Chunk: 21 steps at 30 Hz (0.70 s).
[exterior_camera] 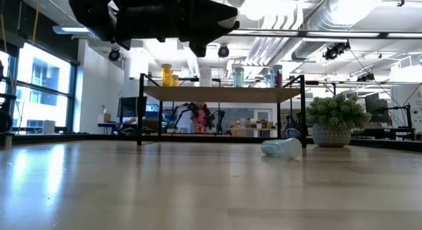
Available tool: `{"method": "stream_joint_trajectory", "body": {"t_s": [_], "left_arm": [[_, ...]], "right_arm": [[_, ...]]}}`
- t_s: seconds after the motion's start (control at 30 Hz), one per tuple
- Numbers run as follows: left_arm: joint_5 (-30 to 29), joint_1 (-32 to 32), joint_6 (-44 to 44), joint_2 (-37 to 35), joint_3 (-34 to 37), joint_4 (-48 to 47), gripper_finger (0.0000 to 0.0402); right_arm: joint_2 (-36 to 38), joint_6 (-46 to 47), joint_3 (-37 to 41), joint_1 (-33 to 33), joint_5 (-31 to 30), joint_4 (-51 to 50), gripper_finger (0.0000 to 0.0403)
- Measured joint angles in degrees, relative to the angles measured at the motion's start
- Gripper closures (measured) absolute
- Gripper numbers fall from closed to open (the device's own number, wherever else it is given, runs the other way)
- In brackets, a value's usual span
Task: Pick and place medicine bottles onto shelf by color
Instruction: Put the transparent pill bottle on the shelf and aligned with the other transparent pill bottles
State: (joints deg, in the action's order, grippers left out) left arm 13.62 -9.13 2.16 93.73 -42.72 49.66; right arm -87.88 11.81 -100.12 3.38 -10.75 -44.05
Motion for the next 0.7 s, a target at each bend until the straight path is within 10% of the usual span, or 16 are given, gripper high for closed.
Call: {"method": "stream_joint_trajectory", "body": {"t_s": [0.7], "left_arm": [[-6.38,2.56,-0.57,0.0,0.0,3.05,0.0257]], "right_arm": [[-2.59,6.25,0.74,0.04,5.51,-10.08,0.0224]]}}
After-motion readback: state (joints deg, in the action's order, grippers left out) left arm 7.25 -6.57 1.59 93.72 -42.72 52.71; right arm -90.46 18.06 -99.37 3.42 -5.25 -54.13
